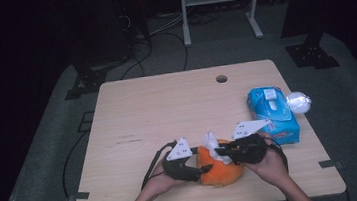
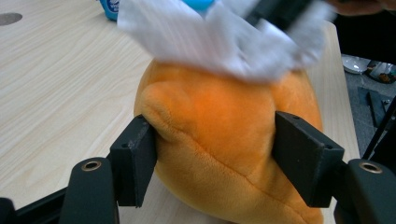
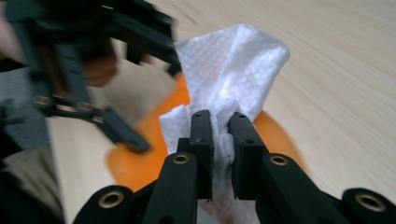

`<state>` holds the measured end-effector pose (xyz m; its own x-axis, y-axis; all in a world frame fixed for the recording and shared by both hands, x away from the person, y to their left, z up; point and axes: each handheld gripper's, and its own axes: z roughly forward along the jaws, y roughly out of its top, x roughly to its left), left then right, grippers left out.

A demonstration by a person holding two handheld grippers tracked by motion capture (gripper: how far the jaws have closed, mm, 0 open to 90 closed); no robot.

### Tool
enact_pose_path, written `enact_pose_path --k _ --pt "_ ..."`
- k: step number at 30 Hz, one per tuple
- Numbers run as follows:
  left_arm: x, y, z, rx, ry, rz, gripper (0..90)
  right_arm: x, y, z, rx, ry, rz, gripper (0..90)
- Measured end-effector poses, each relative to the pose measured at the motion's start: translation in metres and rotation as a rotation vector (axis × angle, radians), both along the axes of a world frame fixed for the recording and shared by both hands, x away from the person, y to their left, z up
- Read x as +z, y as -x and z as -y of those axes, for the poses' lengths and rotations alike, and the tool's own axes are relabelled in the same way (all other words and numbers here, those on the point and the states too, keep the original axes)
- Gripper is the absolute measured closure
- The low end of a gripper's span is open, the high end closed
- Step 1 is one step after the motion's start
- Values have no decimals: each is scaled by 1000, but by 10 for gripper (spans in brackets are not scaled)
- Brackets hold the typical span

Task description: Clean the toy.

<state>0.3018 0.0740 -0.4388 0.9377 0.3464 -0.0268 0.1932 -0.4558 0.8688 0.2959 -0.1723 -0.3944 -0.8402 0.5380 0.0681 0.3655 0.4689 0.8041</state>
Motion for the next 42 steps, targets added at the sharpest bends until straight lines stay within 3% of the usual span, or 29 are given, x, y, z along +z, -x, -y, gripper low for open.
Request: enact_pose_path --k 2,5,9,11,13,17,19,22,25,31,34,36,39,42 --pt "2 1 2 -16 -5 10 325 -1 -3 11 -30 1 -11 804" --pt "4 1 2 -30 -2 9 305 0 -1 24 -63 31 8 804" --pt "7 -3 2 -20 19 -57 187 -3 3 23 -16 31 -9 805" --pt "6 -4 2 -26 34 -82 191 -3 5 20 27 31 -6 801" --pt "6 -2 2 -40 25 -60 247 -1 8 18 37 56 17 801" --pt "8 4 6 -60 11 -6 314 4 11 16 32 12 31 808" --pt "9 9 10 -84 2 41 326 8 14 7 52 -15 28 811" --pt "11 15 12 -102 -22 83 333 12 17 -11 68 2 55 812" --pt "10 14 10 -102 -18 84 342 13 15 -13 55 7 58 812" --pt "9 14 10 -106 -16 87 343 5 2 18 -37 -35 4 812" --pt "11 16 13 -128 -44 123 345 8 6 13 -27 -47 15 812" --pt "11 18 13 -133 -50 130 347 10 10 2 8 -54 26 812" --pt "11 17 11 -128 -51 128 353 13 13 -10 22 -18 48 812" --pt "9 14 7 -115 -44 117 360 11 9 -3 5 -10 49 812"
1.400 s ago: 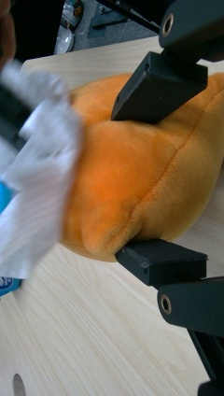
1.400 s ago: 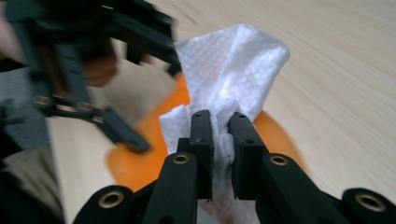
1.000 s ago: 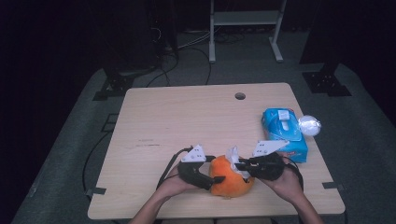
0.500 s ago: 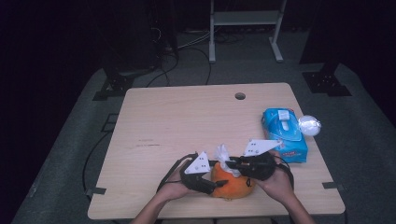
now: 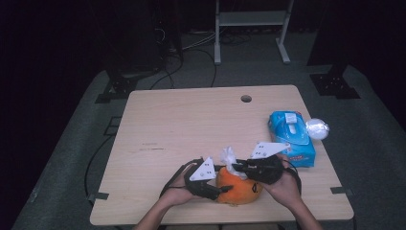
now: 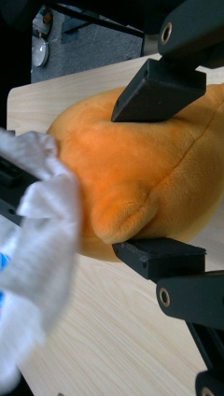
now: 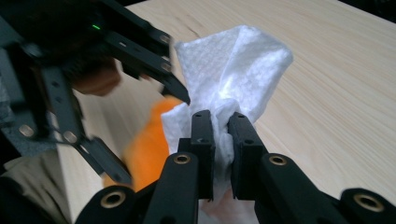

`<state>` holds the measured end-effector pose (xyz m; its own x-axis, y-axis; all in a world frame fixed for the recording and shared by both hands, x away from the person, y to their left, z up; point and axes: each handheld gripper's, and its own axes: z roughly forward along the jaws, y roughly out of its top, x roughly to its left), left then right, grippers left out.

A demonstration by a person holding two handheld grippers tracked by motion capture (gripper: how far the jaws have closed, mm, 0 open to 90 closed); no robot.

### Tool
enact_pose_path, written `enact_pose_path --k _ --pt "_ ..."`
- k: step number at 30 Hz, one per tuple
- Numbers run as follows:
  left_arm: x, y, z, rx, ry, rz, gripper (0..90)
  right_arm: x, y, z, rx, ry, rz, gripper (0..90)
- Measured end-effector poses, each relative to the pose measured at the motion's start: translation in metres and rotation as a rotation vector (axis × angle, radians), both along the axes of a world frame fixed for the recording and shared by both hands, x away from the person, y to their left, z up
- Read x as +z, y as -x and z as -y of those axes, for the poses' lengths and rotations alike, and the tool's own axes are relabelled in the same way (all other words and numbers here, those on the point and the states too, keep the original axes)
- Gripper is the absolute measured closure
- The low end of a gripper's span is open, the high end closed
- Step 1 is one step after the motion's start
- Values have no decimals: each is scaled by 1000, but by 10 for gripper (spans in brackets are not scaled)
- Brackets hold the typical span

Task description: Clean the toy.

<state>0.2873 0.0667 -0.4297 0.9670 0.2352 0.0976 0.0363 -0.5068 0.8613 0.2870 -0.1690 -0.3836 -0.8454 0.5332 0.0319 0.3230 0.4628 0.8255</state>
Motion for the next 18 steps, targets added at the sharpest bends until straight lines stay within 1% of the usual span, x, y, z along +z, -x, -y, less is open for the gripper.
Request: enact_pose_path --k 2,4,6,7,10,13,16,18 --pt "-1 -3 -3 7 -3 -14 361 -4 -4 12 -30 -12 -30 811" --pt "-3 -6 -7 15 1 -37 361 -6 -7 21 -57 -14 -45 811" --pt "-4 -9 -11 15 -3 -51 360 -7 -8 29 -76 -8 -45 811" --pt "-5 -9 -12 12 -1 -60 358 -7 -8 29 -77 -12 -45 811" --pt "-4 -8 -12 3 -19 -65 340 -9 -6 23 -69 -12 -48 811" --pt "-5 -7 -15 -2 -23 -68 344 -9 -3 17 -54 -8 -34 811" --pt "-5 -7 -17 -1 -18 -68 346 -8 -3 18 -46 -12 -35 810" --pt "-5 -8 -16 0 -22 -63 345 -9 -6 22 -46 -16 -47 809"
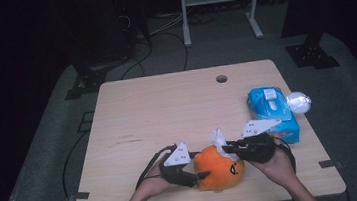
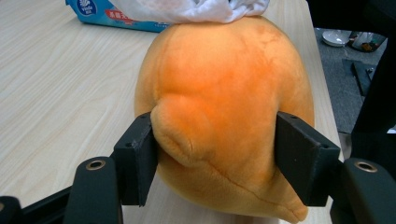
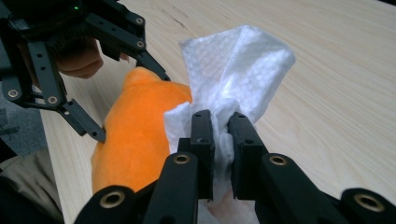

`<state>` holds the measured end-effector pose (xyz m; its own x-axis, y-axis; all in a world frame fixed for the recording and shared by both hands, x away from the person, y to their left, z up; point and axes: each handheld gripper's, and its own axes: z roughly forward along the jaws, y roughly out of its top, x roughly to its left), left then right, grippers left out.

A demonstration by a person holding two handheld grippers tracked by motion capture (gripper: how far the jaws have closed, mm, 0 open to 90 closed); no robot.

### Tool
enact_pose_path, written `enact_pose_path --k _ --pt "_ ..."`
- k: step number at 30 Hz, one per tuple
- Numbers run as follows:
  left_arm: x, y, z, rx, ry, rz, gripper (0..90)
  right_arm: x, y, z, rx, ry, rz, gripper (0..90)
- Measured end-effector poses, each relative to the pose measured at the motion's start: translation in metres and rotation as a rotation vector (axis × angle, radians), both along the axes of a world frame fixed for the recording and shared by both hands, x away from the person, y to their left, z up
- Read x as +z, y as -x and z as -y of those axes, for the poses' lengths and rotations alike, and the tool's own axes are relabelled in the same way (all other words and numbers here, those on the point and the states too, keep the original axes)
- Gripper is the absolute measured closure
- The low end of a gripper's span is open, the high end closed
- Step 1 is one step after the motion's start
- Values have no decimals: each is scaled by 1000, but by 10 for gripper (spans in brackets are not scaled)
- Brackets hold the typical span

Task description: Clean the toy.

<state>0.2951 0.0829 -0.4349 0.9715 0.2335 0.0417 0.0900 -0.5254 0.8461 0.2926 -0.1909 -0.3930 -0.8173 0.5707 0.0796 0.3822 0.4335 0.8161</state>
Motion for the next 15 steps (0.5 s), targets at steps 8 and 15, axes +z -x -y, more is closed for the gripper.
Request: enact_pose_path --k 8,15 --pt "1 2 6 -12 -4 8 350 2 1 -3 -5 -41 -21 810" --pt "-3 -4 0 17 -3 -16 358 -2 -3 -2 -15 -7 -12 810"
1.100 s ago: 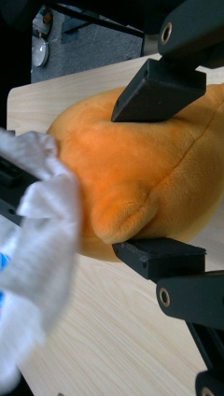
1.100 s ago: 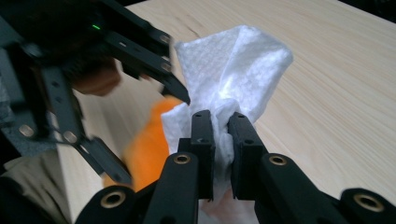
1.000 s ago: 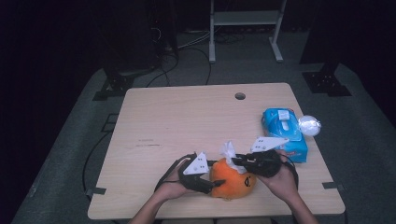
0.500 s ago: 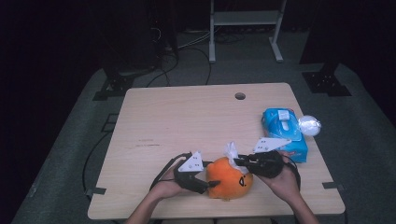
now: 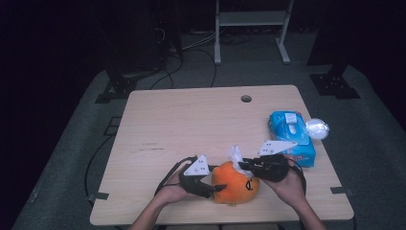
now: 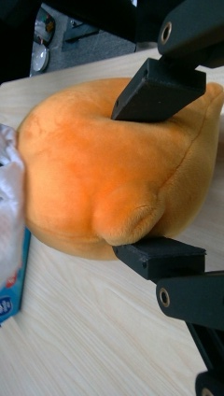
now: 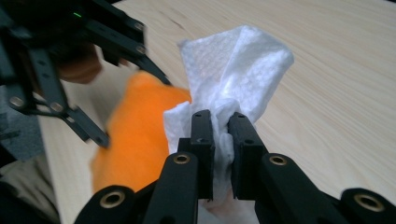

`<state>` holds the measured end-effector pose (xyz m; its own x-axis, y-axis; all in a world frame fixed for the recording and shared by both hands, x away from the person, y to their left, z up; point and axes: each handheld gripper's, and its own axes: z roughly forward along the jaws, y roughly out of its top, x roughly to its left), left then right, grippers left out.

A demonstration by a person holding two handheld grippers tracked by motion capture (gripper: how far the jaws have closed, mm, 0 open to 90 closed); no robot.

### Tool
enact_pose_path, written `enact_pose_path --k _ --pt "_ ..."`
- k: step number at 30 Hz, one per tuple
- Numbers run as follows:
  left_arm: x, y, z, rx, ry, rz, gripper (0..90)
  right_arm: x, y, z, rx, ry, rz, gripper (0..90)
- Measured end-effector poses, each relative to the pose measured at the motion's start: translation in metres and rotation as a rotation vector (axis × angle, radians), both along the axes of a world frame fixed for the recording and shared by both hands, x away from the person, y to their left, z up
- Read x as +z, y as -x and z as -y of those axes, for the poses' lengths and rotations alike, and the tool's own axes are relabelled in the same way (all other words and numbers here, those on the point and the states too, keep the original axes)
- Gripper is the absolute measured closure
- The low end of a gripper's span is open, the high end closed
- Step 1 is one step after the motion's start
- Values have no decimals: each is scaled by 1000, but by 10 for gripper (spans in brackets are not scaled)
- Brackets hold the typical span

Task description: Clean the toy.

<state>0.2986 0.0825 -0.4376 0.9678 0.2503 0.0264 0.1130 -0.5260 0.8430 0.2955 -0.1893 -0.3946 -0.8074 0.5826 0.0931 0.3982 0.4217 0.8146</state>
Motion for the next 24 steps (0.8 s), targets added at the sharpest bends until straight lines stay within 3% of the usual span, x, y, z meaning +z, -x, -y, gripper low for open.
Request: enact_pose_path --k 5,10,15,17,19,21,24 --pt "-4 -5 -6 20 0 -26 358 -4 -2 18 -42 -6 -24 810" --pt "-7 -11 -14 45 -9 -61 353 2 5 11 6 -12 -3 810" --pt "-8 -13 -15 54 1 -77 353 -4 1 15 -18 5 -5 810" --pt "-9 -13 -15 53 0 -74 352 -5 0 19 -22 -14 -20 810" --pt "-9 -13 -16 55 1 -77 351 0 3 18 -11 -25 -13 810" --pt "-9 -14 -16 58 4 -76 350 4 9 12 45 -53 -4 810" --pt "-8 -15 -15 74 5 -76 339 5 16 1 95 -18 21 810"
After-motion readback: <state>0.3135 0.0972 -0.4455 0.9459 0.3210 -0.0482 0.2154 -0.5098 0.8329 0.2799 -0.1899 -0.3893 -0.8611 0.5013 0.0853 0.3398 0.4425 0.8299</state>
